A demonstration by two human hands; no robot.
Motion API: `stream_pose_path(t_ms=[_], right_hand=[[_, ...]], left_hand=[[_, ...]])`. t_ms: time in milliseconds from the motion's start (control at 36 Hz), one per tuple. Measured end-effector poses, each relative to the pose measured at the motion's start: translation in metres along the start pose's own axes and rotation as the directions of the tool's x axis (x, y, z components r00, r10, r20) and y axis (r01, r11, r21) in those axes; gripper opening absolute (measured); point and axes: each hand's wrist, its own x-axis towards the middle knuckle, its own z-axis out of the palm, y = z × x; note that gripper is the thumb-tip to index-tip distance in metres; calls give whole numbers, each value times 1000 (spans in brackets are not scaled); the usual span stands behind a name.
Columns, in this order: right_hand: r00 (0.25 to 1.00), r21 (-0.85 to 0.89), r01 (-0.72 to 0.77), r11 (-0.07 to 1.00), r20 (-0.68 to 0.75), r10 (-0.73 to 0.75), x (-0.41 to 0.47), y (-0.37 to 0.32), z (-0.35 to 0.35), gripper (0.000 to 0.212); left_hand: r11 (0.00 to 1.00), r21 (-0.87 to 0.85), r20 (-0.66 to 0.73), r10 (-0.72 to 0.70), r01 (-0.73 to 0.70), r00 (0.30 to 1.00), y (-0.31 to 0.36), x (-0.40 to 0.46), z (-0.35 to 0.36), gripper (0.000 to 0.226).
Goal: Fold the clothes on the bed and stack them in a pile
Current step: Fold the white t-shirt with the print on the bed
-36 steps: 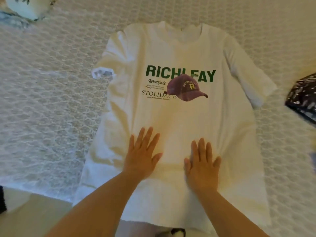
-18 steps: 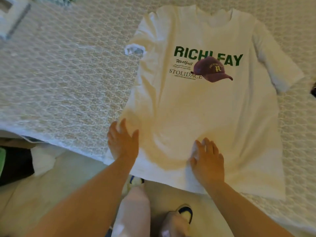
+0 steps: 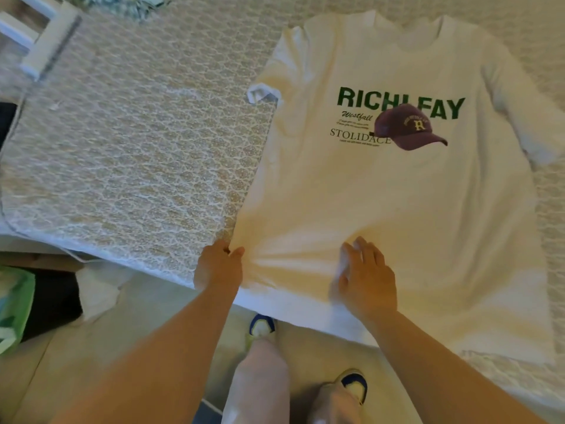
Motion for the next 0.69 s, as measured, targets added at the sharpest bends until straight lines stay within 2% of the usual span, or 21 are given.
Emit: stream_pose_path(t_ms=[56, 111, 194, 278, 361, 500, 583, 639, 694], right_hand=[[1000, -5, 30, 1000, 0, -30, -1, 9, -3, 53], [999, 8, 30, 1000, -11, -30, -5, 24, -8, 51], [992, 114, -87, 990, -76, 96, -14, 55, -16, 45], [956, 173, -233, 957, -139, 258, -25, 97, -21, 41], [898, 218, -348, 912, -202, 391, -38, 142, -21, 38], [750, 447, -457, 769, -271, 603, -50, 204, -14, 46], [671, 610, -497, 617, -181, 719, -50, 231, -10, 48], [676, 669, -497, 553, -102, 730, -46, 246, -8, 41], [688, 694, -539, 477, 37, 725, -39, 257, -11, 34]], left_hand=[[990, 137, -90, 39, -26, 995, 12, -9, 4, 30], [935, 294, -135, 248, -200, 959, 29, -21, 11, 44], [772, 343, -35, 580, -535, 814, 64, -43, 29, 49], [625, 298, 96, 733, -721, 674, 106, -69, 55, 51], [523, 268, 225, 782, -809, 581, 140, -95, 90, 57], [338, 286, 395, 811, -897, 432, 172, -129, 150, 56], [265, 347, 442, 800, -900, 406, 182, -140, 174, 57], [246, 385, 441, 797, -890, 411, 188, -147, 185, 60], [234, 408, 455, 786, -882, 419, 192, -154, 193, 66]])
